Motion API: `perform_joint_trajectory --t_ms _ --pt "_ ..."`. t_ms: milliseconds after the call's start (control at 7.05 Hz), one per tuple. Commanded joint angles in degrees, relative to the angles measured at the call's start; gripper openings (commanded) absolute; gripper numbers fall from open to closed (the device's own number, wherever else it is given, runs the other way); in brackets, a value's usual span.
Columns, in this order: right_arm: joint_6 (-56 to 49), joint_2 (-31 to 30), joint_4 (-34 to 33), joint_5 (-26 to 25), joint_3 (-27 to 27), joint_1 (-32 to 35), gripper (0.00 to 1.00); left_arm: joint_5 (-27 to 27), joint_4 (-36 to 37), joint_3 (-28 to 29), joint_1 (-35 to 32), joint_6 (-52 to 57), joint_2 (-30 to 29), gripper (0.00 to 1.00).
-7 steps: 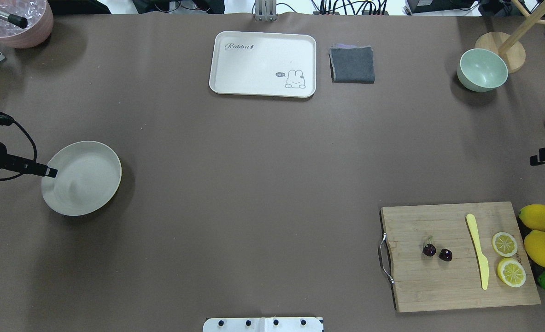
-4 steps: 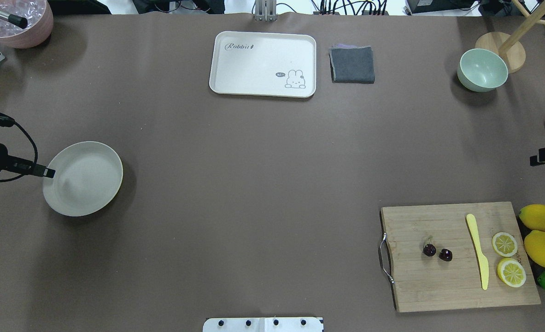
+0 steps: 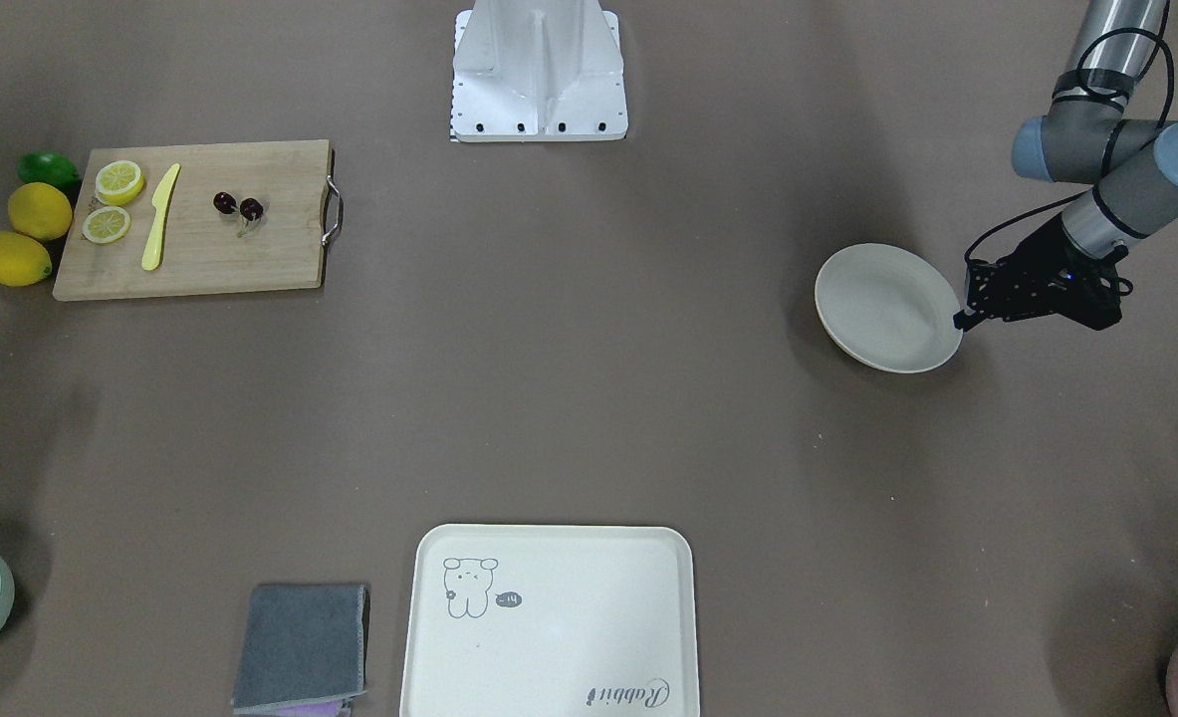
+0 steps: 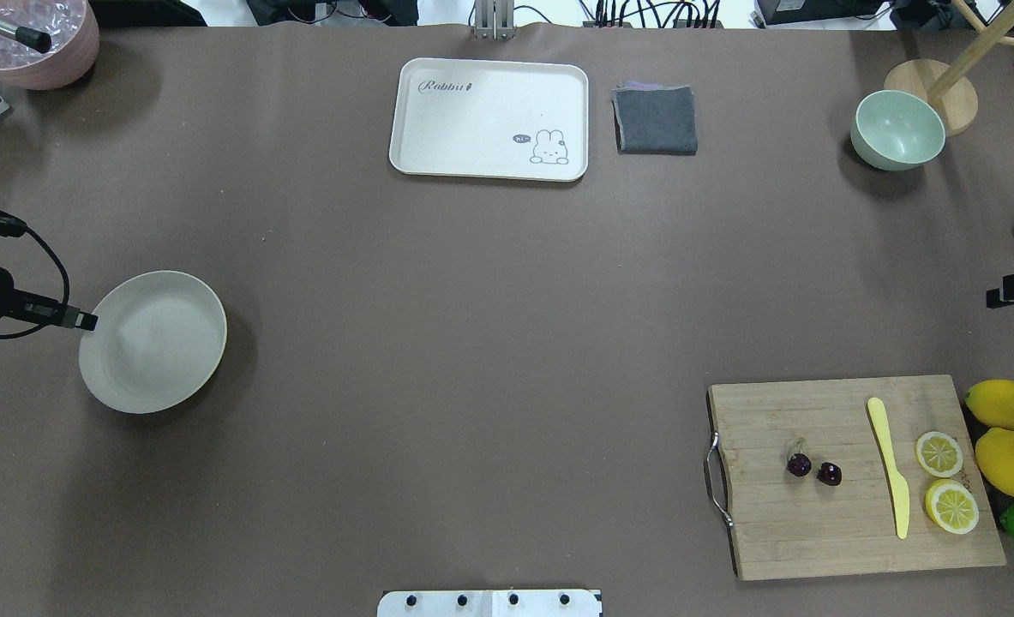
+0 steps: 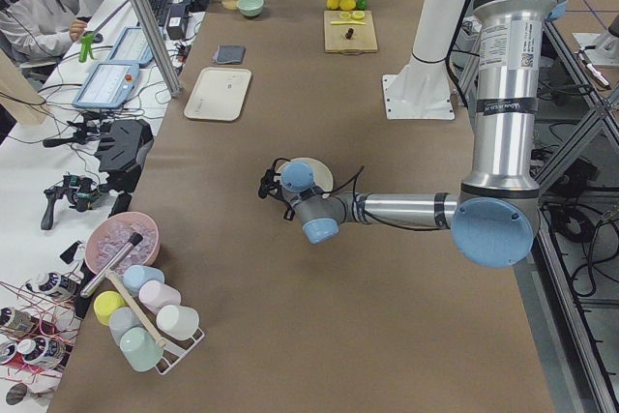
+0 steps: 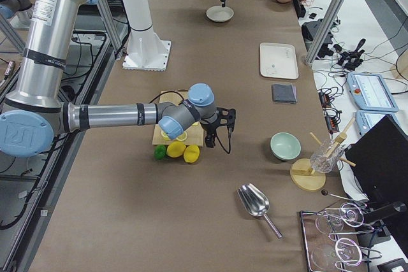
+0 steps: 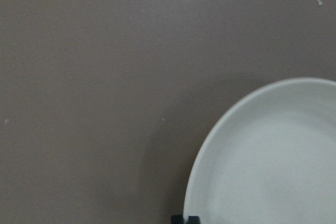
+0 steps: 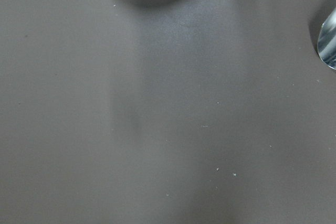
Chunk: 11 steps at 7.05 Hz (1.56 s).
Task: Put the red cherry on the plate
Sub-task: 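Push the white plate with the left gripper toward the table center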
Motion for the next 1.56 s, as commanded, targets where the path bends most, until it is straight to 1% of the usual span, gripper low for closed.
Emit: perform_joint_trajectory --t_ms 0,142,284,425,567,851,1134,1276,1418 --pt "0.0 0.0 0.0 0.0 0.0 0.0 1.0 -0.1 -0.1 -0.9 0.0 -0.3 0.0 0.0" --pt "0.0 -0.1 0.0 0.0 0.0 0.0 1.0 -0.1 -1.0 -2.5 0.0 -2.6 -0.1 0.0" --pt "0.1 0.0 0.0 0.0 0.0 0.0 1.0 -0.1 -0.7 -5.9 0.9 -7.5 -0.2 0.0" --pt "0.1 -0.1 0.0 0.0 0.0 0.0 1.0 1.3 -0.3 -8.2 4.1 -11.8 -0.5 0.0" --pt "0.1 -0.1 0.0 0.0 0.0 0.0 1.0 7.4 0.4 -8.4 9.3 -16.0 -3.8 0.0" --pt "0.1 0.0 0.0 0.0 0.1 0.0 1.0 13.3 11.5 -8.9 16.1 -21.5 -15.2 0.0" --pt "0.1 0.0 0.0 -0.2 0.0 0.0 1.0 14.4 18.2 -8.8 18.9 -25.5 -23.1 0.0" --pt "0.1 0.0 0.0 -0.1 0.1 0.0 1.0 17.9 21.8 -8.6 22.5 -26.8 -26.1 0.0" --pt "0.1 0.0 0.0 -0.1 0.0 0.0 1.0 20.0 23.2 -8.3 24.9 -27.3 -28.3 0.0"
